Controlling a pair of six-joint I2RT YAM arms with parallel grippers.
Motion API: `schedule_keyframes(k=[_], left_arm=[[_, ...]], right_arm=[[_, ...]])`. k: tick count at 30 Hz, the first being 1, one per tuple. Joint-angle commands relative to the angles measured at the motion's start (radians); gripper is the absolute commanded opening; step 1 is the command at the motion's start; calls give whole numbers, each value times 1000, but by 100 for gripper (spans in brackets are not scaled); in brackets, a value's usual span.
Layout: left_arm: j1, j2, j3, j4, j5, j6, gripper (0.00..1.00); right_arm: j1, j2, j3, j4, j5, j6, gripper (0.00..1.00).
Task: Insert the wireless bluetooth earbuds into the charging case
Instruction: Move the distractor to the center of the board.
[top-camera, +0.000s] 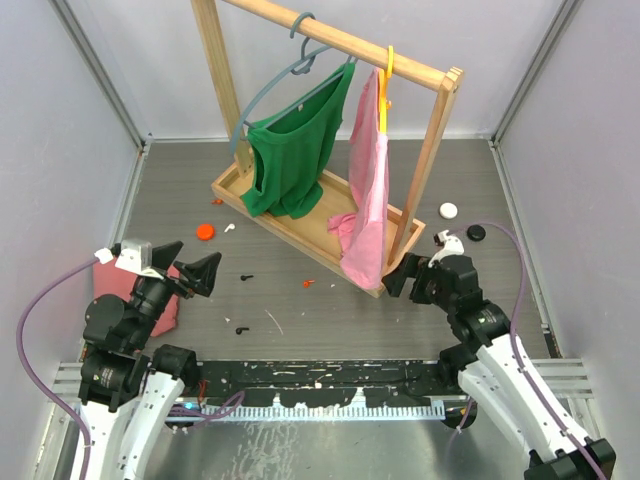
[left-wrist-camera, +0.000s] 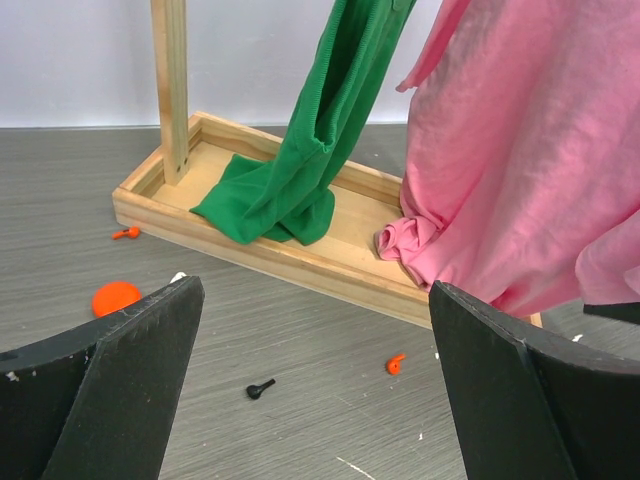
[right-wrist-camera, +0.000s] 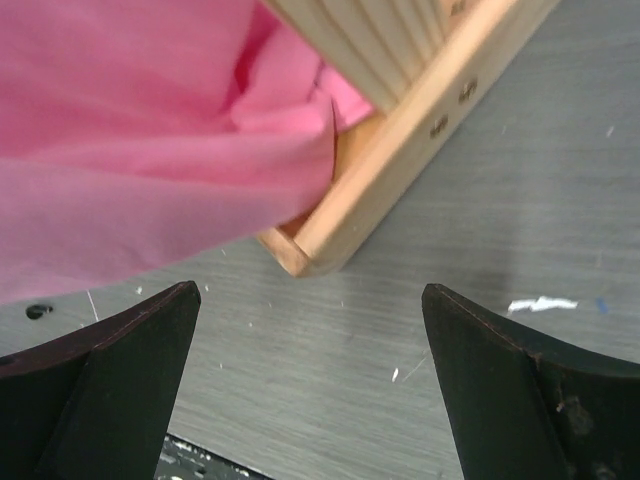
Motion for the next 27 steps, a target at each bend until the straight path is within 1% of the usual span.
schedule_keyframes(k=[1,2,5,10,13,15,23,27], left_arm=[[-5,3,8,66,9,20,98],[-5,4,8,65,11,20,98],[-5,5,8,64,9,22,98],[-5,9,8,66,11,22,98],[-5,11,8,64,9,22,98],[-4,12,8,64,11,22,98],[-6,13,8,64,11,22,98],[-9,18,8,64,9,24,98]], right_arm=[[21,20,-76,122,-62,91,100],[37,30,-91,137,-44,96,100],[114,80,-117,172,71,106,100],[320,191,-128,223,333,157,100],[392,246,-125,230,454,184,100],[409,272,-126,241,503,191,100],[410,401,-102,308,661,178,100],[409,462,-79,368,721,134,100]])
